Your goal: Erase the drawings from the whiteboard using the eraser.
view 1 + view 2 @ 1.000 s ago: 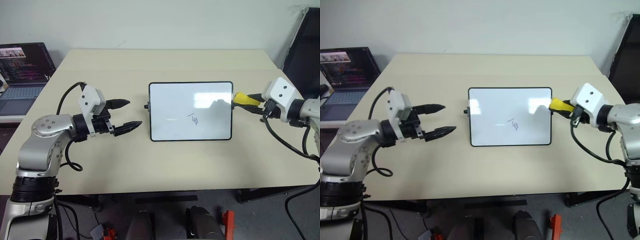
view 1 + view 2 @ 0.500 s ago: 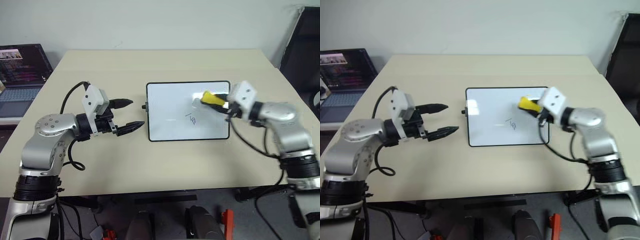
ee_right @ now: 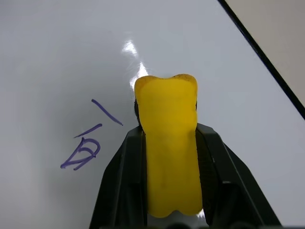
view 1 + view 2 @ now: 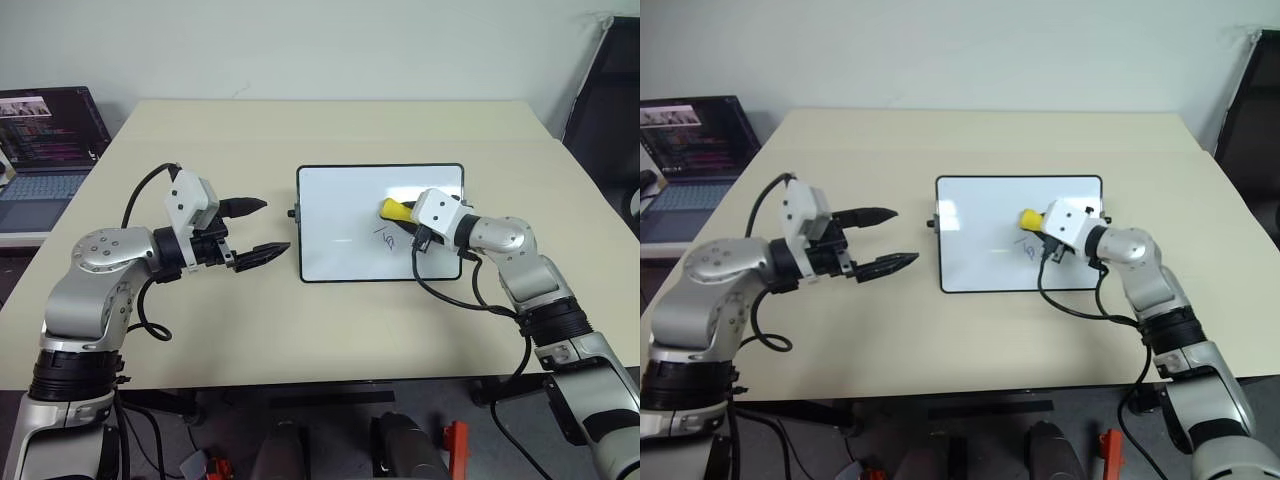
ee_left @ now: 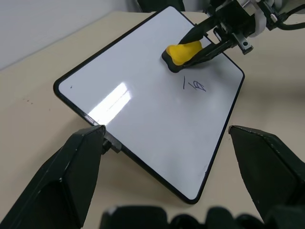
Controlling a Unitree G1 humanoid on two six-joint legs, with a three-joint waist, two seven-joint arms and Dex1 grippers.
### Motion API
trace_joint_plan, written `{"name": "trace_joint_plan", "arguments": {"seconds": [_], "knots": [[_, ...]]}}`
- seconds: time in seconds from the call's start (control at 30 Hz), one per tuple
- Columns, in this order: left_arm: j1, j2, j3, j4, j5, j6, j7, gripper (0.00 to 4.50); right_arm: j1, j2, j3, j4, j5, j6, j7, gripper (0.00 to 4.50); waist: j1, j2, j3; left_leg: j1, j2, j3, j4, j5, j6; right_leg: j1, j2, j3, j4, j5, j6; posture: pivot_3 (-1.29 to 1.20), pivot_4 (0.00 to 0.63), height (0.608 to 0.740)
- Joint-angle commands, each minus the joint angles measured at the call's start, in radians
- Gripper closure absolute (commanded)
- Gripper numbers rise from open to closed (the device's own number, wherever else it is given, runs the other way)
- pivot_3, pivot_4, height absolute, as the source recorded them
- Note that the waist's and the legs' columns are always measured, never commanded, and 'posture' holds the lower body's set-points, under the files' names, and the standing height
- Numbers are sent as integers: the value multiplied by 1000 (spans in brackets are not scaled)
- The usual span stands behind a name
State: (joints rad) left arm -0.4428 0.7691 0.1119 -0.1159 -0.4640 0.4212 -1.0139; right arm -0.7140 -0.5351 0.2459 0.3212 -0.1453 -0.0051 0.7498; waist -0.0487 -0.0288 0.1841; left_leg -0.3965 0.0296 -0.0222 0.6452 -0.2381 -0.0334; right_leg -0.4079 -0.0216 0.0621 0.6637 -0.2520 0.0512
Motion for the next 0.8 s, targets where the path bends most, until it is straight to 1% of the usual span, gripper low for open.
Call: {"name": "trace_joint_plan", "arguments": {"seconds": [0.03, 0.1, 0.17, 0.27, 0.43, 0.57, 0.6, 0.7, 0.8], "knots": [[-12, 6, 15, -30, -2, -13, 6, 0, 81, -30, 67, -18, -13, 43, 117, 3514, -2, 0, -1, 1, 0, 0, 0, 0, 0, 1, 0, 0, 0, 0, 0, 0, 150, 740], [-7, 6, 16, -36, -2, -11, 8, 0, 127, -48, 89, -74, 13, 65, 199, 3514, -2, -1, -1, 2, 0, 0, 0, 0, 0, 2, 0, 0, 0, 0, 0, 0, 150, 740], [-7, 6, 16, -38, -4, -9, 9, 0, 143, -52, 88, -100, 21, 62, 219, 3514, -2, -1, -1, 2, 0, 0, 0, 0, 0, 3, 0, 0, 0, 0, 0, 0, 150, 740], [-10, 6, 15, -36, -2, -9, 9, 0, 104, -34, 62, -56, -10, 40, 143, 3514, -9, -1, -1, 3, 0, 0, 1, 0, 0, 3, 0, 1, 0, 1, 1, 0, 150, 740], [-18, 3, 10, -29, 2, -13, 9, 0, -28, -9, 16, 96, -64, 5, -55, 3514, -11, -1, -1, 5, 0, 1, 1, 4, 0, 3, 2, 3, 1, 4, 4, 0, 150, 740], [-23, -1, 7, -26, 4, -15, 10, 0, -84, -17, 11, 191, -97, -43, -144, 3514, -8, -1, -1, 5, 0, 1, 1, 7, 0, 3, 2, 3, 0, 5, 1, 0, 150, 740], [-24, -2, 5, -25, 6, -15, 11, 0, -84, -18, 17, 202, -107, -56, -147, 3514, -7, -2, -1, 5, 0, 1, 1, 8, 0, 3, 2, 3, 0, 5, 1, 0, 150, 740], [-25, -3, 0, -22, 12, -18, 11, 0, -54, -10, 33, 184, -98, -66, -107, 3514, -8, -2, -1, 4, 0, 1, 1, 8, 0, 3, 2, 3, 0, 6, 3, 0, 150, 740], [-26, -8, 0, -25, 12, -17, 12, 0, 38, -30, 75, 73, -52, -22, 56, 3515, -8, -4, -3, 5, 0, 1, 1, 8, 0, 3, 2, 3, 0, 7, 4, 0, 150, 740]]}}
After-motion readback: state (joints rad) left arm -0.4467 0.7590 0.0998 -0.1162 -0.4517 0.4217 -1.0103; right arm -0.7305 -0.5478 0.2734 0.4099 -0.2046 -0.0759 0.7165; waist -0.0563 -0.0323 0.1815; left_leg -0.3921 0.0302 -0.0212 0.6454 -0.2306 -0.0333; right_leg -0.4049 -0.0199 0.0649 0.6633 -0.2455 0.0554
